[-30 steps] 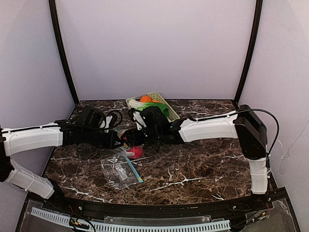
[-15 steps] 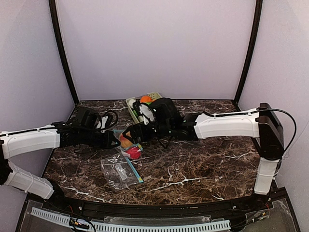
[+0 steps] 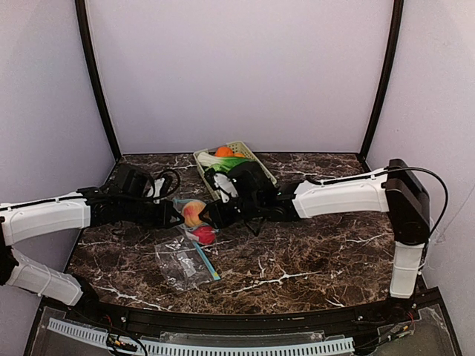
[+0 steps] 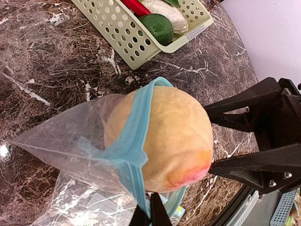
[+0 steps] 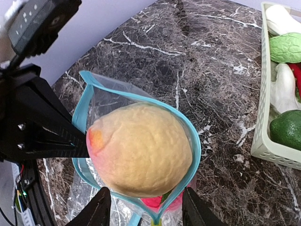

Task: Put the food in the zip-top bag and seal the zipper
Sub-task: Adjust the fake fruit in the zipper food storage bag.

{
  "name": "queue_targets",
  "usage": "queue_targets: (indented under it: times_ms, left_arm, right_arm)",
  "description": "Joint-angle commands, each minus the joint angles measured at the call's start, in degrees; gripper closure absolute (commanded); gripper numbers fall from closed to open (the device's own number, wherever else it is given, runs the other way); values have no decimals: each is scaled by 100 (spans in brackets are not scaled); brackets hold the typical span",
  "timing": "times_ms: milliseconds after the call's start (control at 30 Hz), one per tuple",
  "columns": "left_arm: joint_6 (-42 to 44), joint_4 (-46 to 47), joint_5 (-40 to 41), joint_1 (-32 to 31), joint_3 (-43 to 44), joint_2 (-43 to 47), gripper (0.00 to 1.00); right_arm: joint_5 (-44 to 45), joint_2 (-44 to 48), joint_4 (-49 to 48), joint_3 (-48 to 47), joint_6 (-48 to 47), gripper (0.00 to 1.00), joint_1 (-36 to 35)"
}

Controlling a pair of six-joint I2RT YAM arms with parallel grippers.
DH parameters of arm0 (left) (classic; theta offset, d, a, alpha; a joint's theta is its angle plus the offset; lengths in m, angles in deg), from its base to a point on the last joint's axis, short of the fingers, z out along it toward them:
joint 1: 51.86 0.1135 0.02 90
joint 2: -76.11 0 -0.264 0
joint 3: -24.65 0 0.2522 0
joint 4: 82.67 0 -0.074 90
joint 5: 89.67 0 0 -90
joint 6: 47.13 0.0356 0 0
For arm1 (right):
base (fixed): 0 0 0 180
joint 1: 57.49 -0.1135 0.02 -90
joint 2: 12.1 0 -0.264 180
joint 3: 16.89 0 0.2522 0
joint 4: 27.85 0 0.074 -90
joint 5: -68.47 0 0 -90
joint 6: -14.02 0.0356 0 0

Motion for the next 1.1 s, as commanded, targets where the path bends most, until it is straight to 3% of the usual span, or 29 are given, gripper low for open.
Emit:
queue_targets:
  times_ms: [0,433,567,733,867,1067]
  left_arm:
    - [173,33,-182,53,-121,176,99]
    - [562,-86,-468,69,9,48,99]
    - [395,-206,11,138,-48,195,99]
    - [231,-48,-58,296,-269,431,99]
    - [301,-35,-286,325,-264,414,99]
    - [342,-11,-465,334,-246,340,99]
  right_arm:
    - [-168,-409,-115,-299,-160,53,28]
    - [-760,-1184,-19,-1142,-364,56,20]
    - [-559,-922,216,-968,-454,51,23]
    - [-101,-315,611,-683,-434,42,37]
    - [451,-38,1283,-722,-288,42,47]
    - [386,118,1561,-624,-129,45,42]
